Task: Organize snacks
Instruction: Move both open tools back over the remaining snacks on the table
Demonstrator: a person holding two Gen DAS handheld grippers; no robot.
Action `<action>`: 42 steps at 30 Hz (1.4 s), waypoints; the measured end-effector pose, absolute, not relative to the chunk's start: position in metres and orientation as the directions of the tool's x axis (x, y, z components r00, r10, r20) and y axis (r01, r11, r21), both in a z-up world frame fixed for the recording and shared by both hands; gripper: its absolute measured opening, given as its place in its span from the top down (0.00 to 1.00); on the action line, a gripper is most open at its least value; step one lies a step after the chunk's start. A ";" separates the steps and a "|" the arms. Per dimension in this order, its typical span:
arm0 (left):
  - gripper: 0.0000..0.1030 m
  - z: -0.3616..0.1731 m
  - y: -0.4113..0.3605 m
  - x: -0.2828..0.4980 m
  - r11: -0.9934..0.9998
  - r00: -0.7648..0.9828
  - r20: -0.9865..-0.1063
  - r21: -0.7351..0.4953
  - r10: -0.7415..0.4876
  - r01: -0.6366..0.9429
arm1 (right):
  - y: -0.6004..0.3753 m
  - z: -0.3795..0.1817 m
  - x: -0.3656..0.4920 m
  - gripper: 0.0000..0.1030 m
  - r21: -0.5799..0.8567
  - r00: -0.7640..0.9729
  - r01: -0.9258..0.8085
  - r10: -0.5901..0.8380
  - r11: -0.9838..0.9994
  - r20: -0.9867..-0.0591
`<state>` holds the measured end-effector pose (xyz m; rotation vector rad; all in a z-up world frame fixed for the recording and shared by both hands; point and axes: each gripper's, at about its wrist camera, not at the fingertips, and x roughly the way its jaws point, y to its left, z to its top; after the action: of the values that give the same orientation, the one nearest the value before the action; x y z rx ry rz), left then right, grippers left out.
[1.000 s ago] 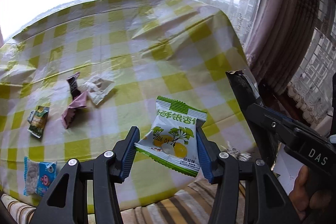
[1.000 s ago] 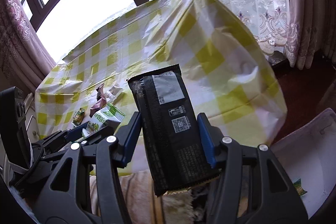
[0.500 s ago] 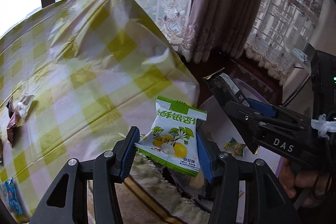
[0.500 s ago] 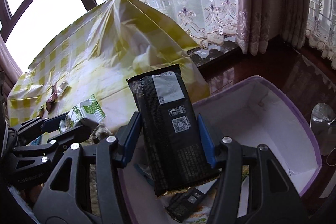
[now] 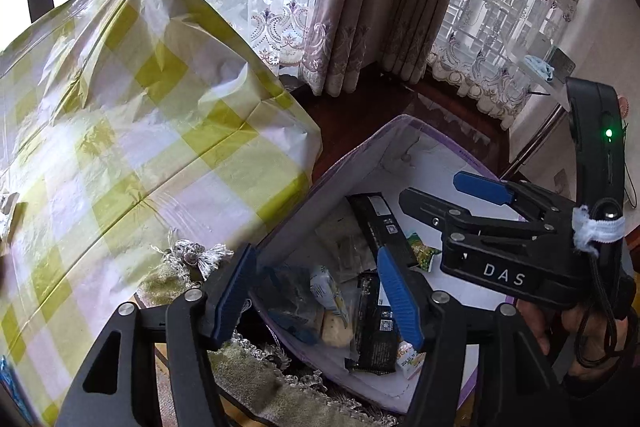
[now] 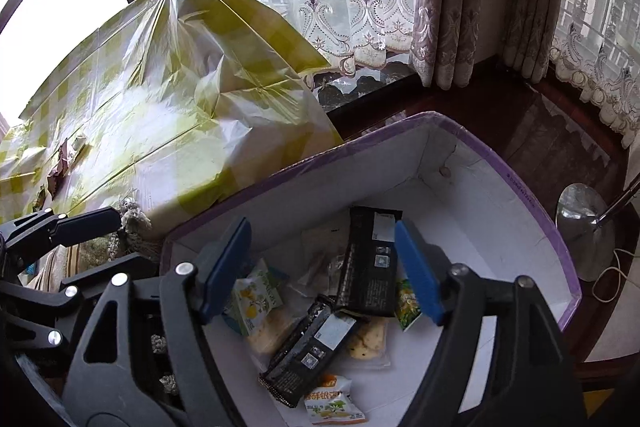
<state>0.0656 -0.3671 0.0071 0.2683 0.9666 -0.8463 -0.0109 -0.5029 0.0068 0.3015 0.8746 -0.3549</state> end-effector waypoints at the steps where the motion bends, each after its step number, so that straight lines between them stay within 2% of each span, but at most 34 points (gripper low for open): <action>1: 0.27 0.009 -0.365 0.066 0.661 0.295 -0.802 -0.158 -0.519 0.733 | -0.501 0.009 -0.010 0.21 0.099 0.589 0.422 -0.189 0.901 -0.786; 3: 0.22 0.014 -0.361 0.066 0.670 0.322 -0.786 -0.153 -0.528 0.726 | -0.496 0.011 -0.008 0.19 0.073 0.586 0.421 -0.210 0.904 -0.783; 7: 0.19 0.029 -0.352 0.064 0.697 0.404 -0.745 -0.114 -0.531 0.708 | -0.486 0.021 -0.006 0.18 -0.001 0.581 0.429 -0.277 0.903 -0.766; 11: 0.18 0.039 -0.344 0.066 0.753 0.504 -0.726 -0.030 -0.468 0.657 | -0.476 0.033 -0.004 0.15 -0.052 0.583 0.441 -0.330 0.896 -0.742; 14: 0.18 0.046 -0.335 0.067 0.779 0.574 -0.689 0.021 -0.443 0.626 | -0.470 0.045 -0.010 0.11 -0.065 0.626 0.474 -0.388 0.878 -0.677; 19: 0.18 0.053 -0.310 0.075 0.809 0.645 -0.623 0.032 -0.443 0.587 | -0.457 0.057 -0.011 0.10 -0.107 0.671 0.468 -0.432 0.877 -0.603; 23: 0.18 0.059 -0.281 0.088 0.815 0.600 -0.627 -0.101 -0.497 0.570 | -0.455 0.058 -0.009 0.10 -0.031 0.705 0.434 -0.360 0.901 -0.611; 26: 0.18 0.062 -0.256 0.091 0.834 0.628 -0.600 -0.128 -0.496 0.536 | -0.453 0.059 -0.006 0.10 0.029 0.710 0.408 -0.297 0.913 -0.639; 32: 0.18 0.061 -0.207 0.095 0.861 0.651 -0.585 -0.187 -0.484 0.472 | -0.421 0.063 0.003 0.10 0.024 0.738 0.335 -0.246 0.942 -0.628; 42: 0.18 0.045 -0.095 0.106 0.919 0.670 -0.633 -0.321 -0.387 0.228 | -0.369 0.064 0.024 0.10 0.102 0.753 0.202 -0.088 0.974 -0.652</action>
<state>0.1056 -0.0955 0.0453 -0.2231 0.7622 -0.3499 0.0243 -0.3689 0.0637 0.1705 0.7017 -0.1593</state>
